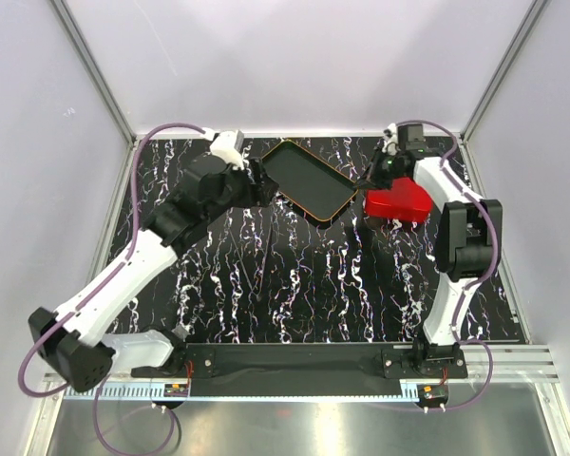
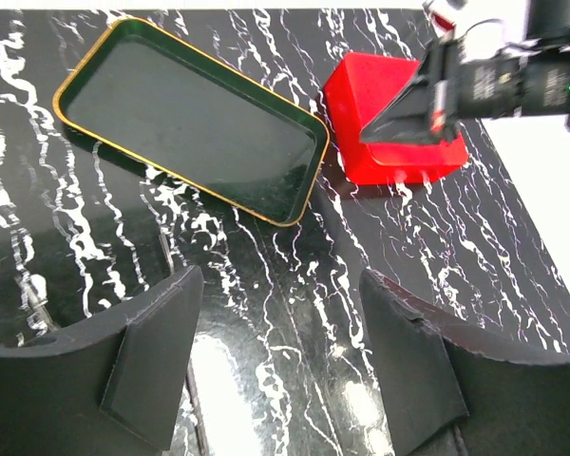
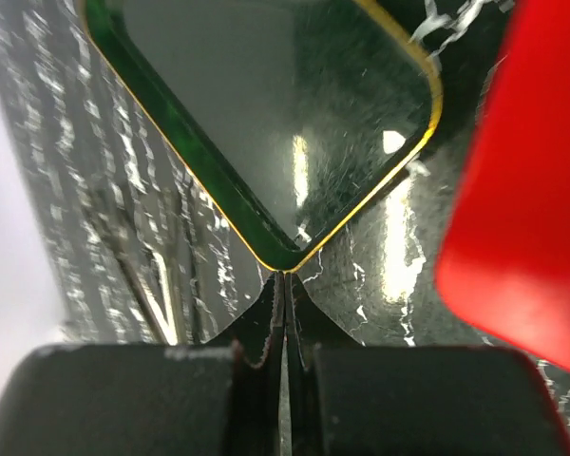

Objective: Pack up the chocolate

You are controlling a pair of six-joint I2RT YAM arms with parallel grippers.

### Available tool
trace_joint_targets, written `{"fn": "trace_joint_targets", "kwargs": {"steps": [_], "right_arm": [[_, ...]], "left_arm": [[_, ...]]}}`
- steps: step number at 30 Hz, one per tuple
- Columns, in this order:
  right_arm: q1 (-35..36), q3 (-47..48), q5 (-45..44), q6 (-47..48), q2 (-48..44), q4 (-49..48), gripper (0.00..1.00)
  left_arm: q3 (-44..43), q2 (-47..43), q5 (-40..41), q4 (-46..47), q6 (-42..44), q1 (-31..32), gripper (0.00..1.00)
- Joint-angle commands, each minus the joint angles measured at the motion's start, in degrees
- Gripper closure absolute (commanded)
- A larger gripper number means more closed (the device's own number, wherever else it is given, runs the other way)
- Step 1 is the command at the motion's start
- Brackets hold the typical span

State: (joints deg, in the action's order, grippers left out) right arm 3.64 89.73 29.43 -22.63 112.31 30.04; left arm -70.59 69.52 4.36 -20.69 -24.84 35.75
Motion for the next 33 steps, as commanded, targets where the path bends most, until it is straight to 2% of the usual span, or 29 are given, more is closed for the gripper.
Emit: {"fn": "trace_joint_targets", "kwargs": {"steps": [1,9,14,16,20,25,28,29,30,31,33], "right_arm": [[1.5,1.1,-8.7,2.5,1.2,5.0,0.99],[2.8,2.7,-26.8,5.3,3.1,8.8,1.00],[2.8,3.4,-32.6,6.7,3.6,10.1,1.00],[2.8,4.1,-32.6,7.2,3.5,10.9,1.00],[3.0,3.9,-25.0,6.7,-1.3,11.6,1.00],[4.9,3.3,-25.3,5.6,-12.2,17.5,0.96],[7.3,0.5,-23.6,5.3,-19.7,19.6,0.71],[8.1,-0.3,-22.8,5.1,-21.7,20.1,0.49],[8.7,-2.2,-21.9,5.1,-25.9,20.4,0.20],[9.8,-3.4,-20.8,4.3,-28.1,20.1,0.01],[10.2,-7.1,-16.7,3.4,-32.8,18.2,0.00]], "left_arm": [[1.4,-4.4,3.0,-0.4,1.5,0.0,0.27],[1.6,-7.9,3.6,-3.2,1.8,0.0,0.27],[1.4,-9.3,3.5,-4.6,1.8,0.0,0.26],[1.2,-9.7,3.6,-5.4,1.9,0.0,0.27],[-0.5,-11.0,3.4,-7.5,2.4,0.0,0.25],[-2.3,-13.3,4.7,-10.9,4.2,0.0,0.23],[-3.0,-14.6,4.3,-12.4,4.3,0.0,0.18],[-3.0,-15.2,3.3,-12.9,4.4,0.0,0.17],[-3.2,-15.5,3.1,-13.3,4.4,0.0,0.07],[-3.2,-16.4,2.8,-13.6,4.4,0.0,0.01],[-3.1,-17.4,1.4,-14.3,4.3,0.0,0.01]]}}
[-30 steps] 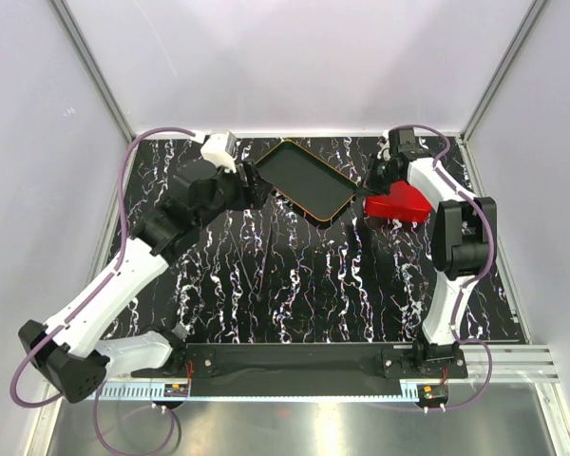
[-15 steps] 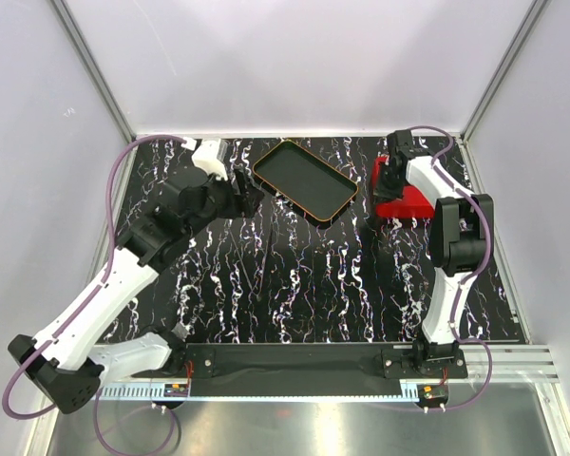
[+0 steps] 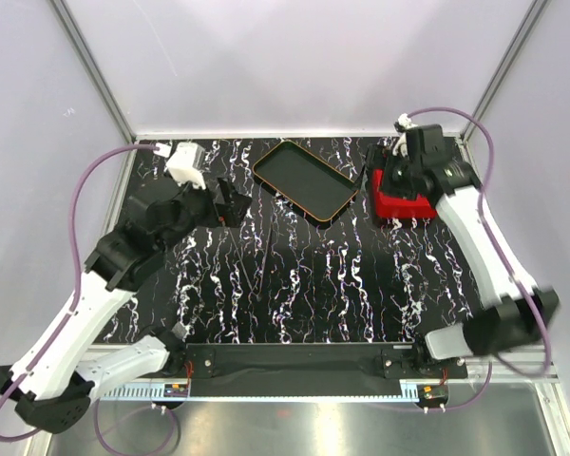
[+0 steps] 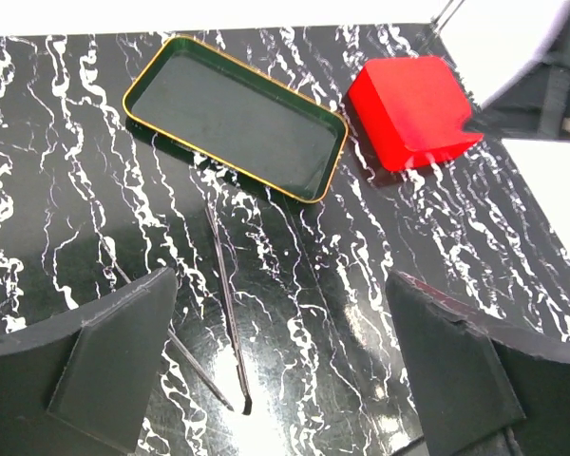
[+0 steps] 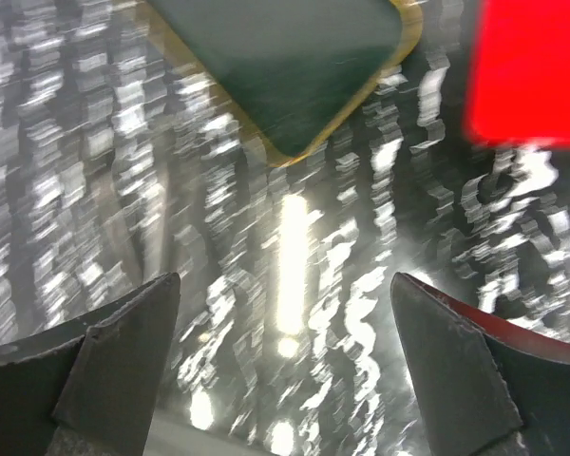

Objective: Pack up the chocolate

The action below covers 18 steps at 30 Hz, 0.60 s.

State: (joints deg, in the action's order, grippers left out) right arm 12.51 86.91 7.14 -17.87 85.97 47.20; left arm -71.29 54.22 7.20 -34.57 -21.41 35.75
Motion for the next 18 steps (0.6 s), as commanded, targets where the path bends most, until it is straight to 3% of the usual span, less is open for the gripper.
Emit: {"fn": "trace_joint_targets", "kwargs": {"steps": [1,5,9,18], "right_arm": [[1.4,-5.5,6.3,-2.9,-11.7,0.3,0.00],[1.5,-13.7,9.1,-6.9,-25.7,-7.1,0.00],[1.5,-21.3,2.3,-9.9,-38.0,-9.9,0.00],[1.5,-19.6,-3.1,-7.4,-42.9,-6.5,0.00]], "left_arm": [[-2.1,-2.6,-1.7,-0.5,0.8,0.0,0.01],[-0.5,-6.6,-3.2,-1.2,1.1,0.0,0.01],[0.7,-9.3,-4.1,-2.4,1.8,0.0,0.01],[4.3,-16.4,-6.8,-1.1,2.3,0.0,0.01]]}}
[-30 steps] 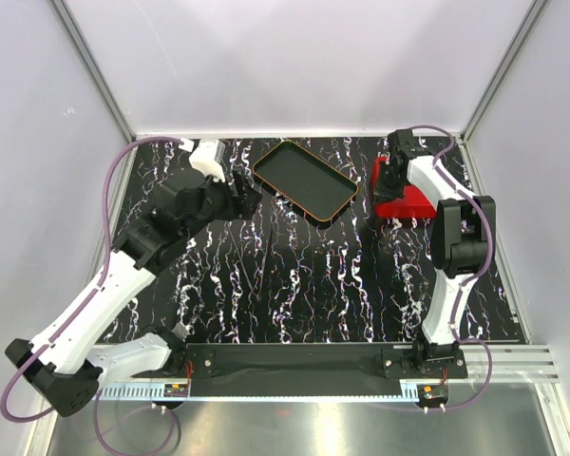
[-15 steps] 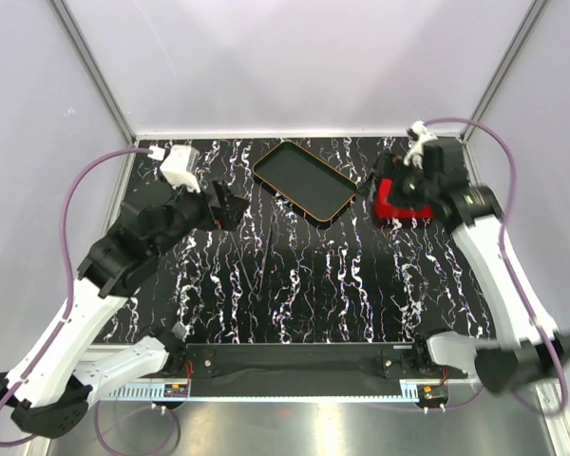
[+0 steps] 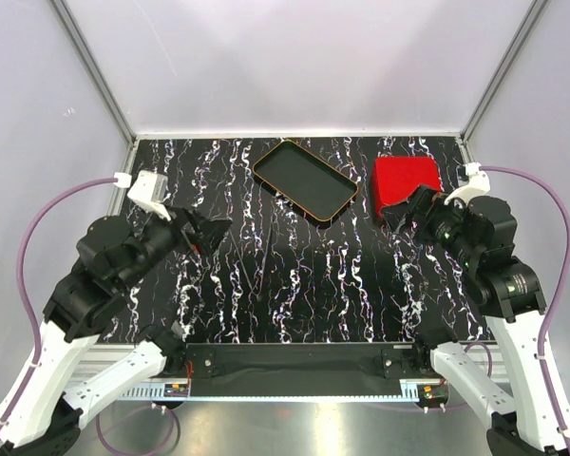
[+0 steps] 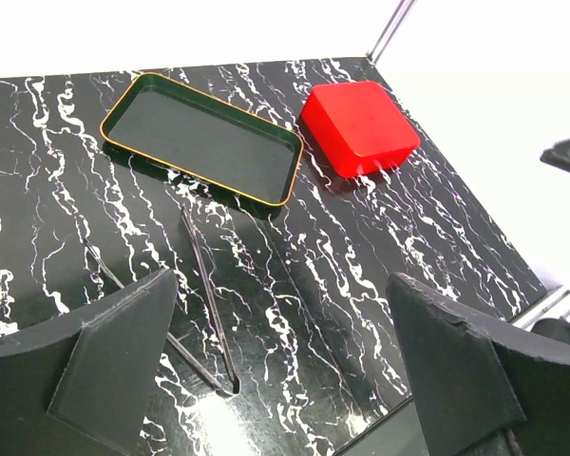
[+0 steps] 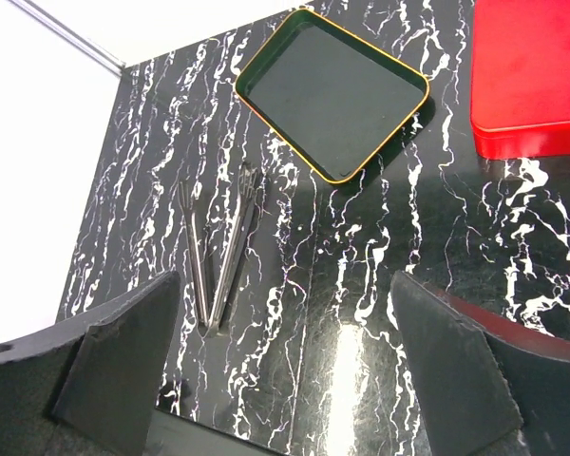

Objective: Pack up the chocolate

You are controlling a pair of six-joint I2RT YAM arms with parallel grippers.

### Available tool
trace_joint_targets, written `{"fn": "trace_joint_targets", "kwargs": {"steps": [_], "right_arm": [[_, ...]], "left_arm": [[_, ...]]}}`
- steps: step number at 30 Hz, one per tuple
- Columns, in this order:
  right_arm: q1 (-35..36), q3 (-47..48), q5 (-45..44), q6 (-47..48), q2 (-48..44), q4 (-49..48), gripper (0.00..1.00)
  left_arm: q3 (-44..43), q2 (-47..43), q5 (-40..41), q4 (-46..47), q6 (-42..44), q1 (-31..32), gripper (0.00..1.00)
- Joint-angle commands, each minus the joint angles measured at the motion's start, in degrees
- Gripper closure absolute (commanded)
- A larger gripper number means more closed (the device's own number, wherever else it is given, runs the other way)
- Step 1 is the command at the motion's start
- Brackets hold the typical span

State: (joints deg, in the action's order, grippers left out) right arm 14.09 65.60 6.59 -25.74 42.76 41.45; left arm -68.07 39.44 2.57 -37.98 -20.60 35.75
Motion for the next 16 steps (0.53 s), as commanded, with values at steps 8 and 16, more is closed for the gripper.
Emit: {"fn": "trace_joint_targets", "kwargs": {"steps": [8,16], "right_arm": [[-0.1,3.4,-2.6,1.8,1.3,-1.5,0.00],[-0.1,2.5,-2.9,3.1,1.4,-1.0,0.00]], "left_arm": [[1.7,-3.6,-1.3,2.3,1.0,0.0,0.01],[1.6,-3.5,-0.7,2.2,1.1,0.0,0.01]]}}
